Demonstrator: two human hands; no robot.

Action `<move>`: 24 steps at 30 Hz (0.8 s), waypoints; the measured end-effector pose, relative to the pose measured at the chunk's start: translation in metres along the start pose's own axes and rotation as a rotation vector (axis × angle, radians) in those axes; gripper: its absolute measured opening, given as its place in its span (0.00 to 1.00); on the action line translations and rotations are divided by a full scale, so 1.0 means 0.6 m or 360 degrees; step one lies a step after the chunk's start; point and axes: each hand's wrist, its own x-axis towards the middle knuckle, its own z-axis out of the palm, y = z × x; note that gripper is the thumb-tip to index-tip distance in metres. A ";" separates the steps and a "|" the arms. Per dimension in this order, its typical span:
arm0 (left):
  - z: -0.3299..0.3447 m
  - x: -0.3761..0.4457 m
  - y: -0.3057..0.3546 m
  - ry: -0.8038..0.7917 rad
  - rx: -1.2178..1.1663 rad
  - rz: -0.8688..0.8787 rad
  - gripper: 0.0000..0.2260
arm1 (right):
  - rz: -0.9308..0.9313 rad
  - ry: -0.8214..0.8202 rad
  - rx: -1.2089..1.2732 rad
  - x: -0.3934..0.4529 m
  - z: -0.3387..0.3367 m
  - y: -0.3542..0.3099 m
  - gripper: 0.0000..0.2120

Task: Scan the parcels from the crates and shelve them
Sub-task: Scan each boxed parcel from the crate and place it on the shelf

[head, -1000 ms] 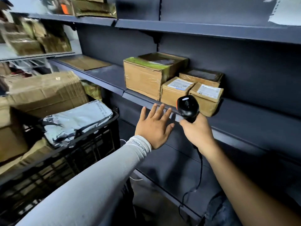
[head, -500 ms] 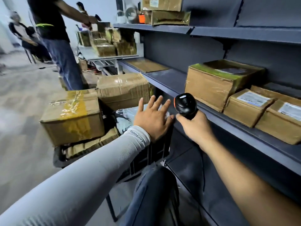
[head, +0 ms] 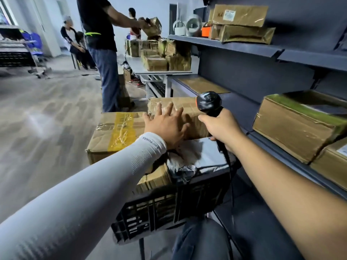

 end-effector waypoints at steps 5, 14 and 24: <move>-0.001 0.061 -0.022 -0.0047 -0.0030 -0.0059 0.34 | 0.0072 0.0008 0.0056 0.067 0.016 -0.009 0.07; 0.065 0.141 -0.053 -0.0072 0.0026 0.0067 0.38 | 0.0366 -0.0156 0.0166 0.129 0.051 0.022 0.13; 0.039 0.100 -0.031 0.0045 0.0119 0.0018 0.25 | 0.0314 -0.0100 0.0293 0.126 0.053 0.035 0.09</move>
